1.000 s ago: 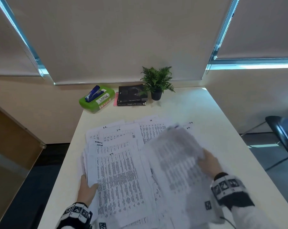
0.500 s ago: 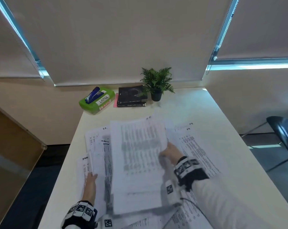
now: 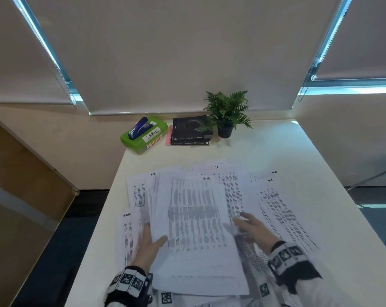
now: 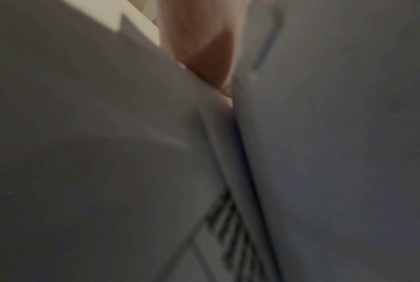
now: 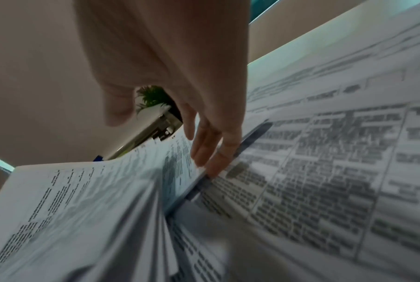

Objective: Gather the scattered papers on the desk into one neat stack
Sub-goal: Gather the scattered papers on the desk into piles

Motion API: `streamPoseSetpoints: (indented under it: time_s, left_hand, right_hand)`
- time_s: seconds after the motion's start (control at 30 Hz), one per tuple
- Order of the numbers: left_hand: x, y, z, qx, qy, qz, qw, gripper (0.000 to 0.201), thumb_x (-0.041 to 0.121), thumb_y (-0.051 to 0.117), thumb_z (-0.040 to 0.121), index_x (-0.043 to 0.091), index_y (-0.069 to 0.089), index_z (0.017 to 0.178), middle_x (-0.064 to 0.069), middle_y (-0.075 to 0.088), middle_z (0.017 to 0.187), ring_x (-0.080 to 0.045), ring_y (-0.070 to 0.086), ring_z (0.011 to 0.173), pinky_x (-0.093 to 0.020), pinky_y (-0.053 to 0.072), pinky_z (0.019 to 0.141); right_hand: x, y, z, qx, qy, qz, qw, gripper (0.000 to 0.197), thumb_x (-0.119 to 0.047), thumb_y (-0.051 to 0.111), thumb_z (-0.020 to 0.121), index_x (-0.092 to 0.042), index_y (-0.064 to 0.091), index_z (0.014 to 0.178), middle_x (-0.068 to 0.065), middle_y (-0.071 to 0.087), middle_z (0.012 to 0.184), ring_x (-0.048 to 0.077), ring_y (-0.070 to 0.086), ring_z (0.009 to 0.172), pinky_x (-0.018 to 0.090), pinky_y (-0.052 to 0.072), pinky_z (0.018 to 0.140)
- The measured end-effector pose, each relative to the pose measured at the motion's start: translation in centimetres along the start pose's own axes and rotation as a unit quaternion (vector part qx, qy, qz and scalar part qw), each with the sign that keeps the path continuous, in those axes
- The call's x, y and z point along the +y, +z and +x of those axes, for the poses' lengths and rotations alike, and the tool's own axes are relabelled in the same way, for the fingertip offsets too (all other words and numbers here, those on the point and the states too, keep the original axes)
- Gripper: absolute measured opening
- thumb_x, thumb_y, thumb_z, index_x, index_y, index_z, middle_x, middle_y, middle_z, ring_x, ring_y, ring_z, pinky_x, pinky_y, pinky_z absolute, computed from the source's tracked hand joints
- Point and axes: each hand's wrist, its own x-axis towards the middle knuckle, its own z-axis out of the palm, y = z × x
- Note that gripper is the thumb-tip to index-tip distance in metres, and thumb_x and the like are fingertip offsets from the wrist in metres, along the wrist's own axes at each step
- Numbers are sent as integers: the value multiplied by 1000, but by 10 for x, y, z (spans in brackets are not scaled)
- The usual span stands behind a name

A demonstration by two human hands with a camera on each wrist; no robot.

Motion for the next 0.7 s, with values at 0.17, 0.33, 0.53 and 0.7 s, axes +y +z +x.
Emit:
streamPoseSetpoints:
  time_s: [0.17,0.33,0.53,0.7]
  left_hand:
    - [26,47,4,-100,16,-17,995,78,17,56,91,26,6,150,4,22,155,-19,25,142,-42,21,117]
    - [38,73,9,-78,36,183,979,40,38,42,96,14,38,128,1,59,106,-14,56,75,-24,49,66]
    - [10,11,17,164,-156,400,888,83,51,59,81,10,20,141,-17,27,147,-34,29,135,-52,33,108]
    - [-5,9,19,152,-200,389,886,111,54,70,69,7,6,145,-21,13,153,-38,13,142,-52,24,114]
  right_hand:
    - [-1,-22,-7,-40,40,117,992,60,-10,64,85,-5,35,138,9,61,110,30,60,102,38,54,84]
    - [8,-59,-27,74,20,210,975,64,11,46,90,-10,24,146,8,55,117,32,56,105,40,45,92]
    - [31,-109,-38,193,70,199,958,60,13,47,89,8,20,143,38,36,138,48,39,128,53,27,109]
    - [91,-141,6,193,58,92,975,110,-36,94,23,-3,48,117,23,63,100,40,61,94,55,45,93]
